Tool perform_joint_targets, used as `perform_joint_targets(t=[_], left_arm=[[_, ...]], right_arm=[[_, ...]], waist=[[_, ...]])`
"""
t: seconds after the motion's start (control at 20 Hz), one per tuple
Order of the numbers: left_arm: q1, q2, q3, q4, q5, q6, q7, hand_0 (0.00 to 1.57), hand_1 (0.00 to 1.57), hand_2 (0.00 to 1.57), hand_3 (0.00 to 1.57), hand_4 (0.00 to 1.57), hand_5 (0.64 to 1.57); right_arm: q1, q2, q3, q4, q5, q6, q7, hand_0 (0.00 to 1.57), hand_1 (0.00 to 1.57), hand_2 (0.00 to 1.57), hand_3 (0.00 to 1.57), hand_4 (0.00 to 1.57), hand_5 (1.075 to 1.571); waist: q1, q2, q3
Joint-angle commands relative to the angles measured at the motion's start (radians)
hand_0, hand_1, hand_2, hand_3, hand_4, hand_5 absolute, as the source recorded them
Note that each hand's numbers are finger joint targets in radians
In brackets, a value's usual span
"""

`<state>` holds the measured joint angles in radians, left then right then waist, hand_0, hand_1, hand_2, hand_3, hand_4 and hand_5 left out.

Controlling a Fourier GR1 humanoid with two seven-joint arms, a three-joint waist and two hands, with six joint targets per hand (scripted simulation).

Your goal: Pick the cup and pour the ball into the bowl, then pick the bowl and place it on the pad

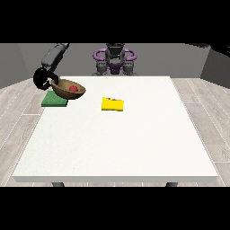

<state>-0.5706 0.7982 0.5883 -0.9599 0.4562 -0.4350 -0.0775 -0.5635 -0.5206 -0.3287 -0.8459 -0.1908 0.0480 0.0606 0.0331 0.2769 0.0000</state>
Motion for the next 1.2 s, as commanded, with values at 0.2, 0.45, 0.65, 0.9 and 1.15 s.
perform_joint_targets(t=[0.2, 0.45, 0.65, 0.9, 1.15], left_arm=[[0.004, 0.001, 0.026, -0.169, 0.054, 0.035, 0.008, 0.00, 0.00, 0.00, 0.00, 0.67, 1.559], [0.008, 0.032, 0.084, -0.228, 0.120, 0.032, 0.022, 0.00, 0.00, 0.00, 0.00, 0.70, 1.560], [0.061, 0.038, 0.102, -0.309, 0.154, 0.060, 0.095, 0.00, 0.00, 0.00, 0.00, 0.69, 1.557], [0.111, -0.022, 0.056, -0.301, 0.131, 0.045, 0.069, 0.00, 0.00, 0.00, 0.00, 0.69, 1.557], [0.085, 0.032, 0.061, -0.264, 0.161, 0.060, 0.141, 0.00, 0.00, 0.00, 0.00, 0.68, 1.554]], right_arm=[[-0.004, -0.123, -0.131, 0.245, -0.035, 0.107, -0.278, 1.57, 1.57, 1.57, 0.00, 0.97, 1.570], [-0.056, -0.258, -0.179, 0.329, -0.044, 0.184, -0.357, 1.57, 1.57, 1.57, 0.00, 0.99, 1.571], [-0.066, -0.304, -0.172, 0.411, -0.019, 0.204, -0.366, 1.57, 1.57, 1.57, 0.00, 0.98, 1.570], [-0.056, -0.249, -0.112, 0.409, 0.027, 0.177, -0.347, 1.57, 1.57, 1.57, 0.35, 0.98, 1.570], [-0.032, -0.163, -0.066, 0.435, 0.054, 0.190, -0.351, 1.57, 1.57, 1.57, 0.88, 1.00, 1.564]], waist=[[0.049, 0.169, 0.0033], [0.029, 0.261, 0.0034], [0.043, 0.230, 0.0031], [0.053, 0.144, 0.0007], [0.019, 0.091, 0.0009]])
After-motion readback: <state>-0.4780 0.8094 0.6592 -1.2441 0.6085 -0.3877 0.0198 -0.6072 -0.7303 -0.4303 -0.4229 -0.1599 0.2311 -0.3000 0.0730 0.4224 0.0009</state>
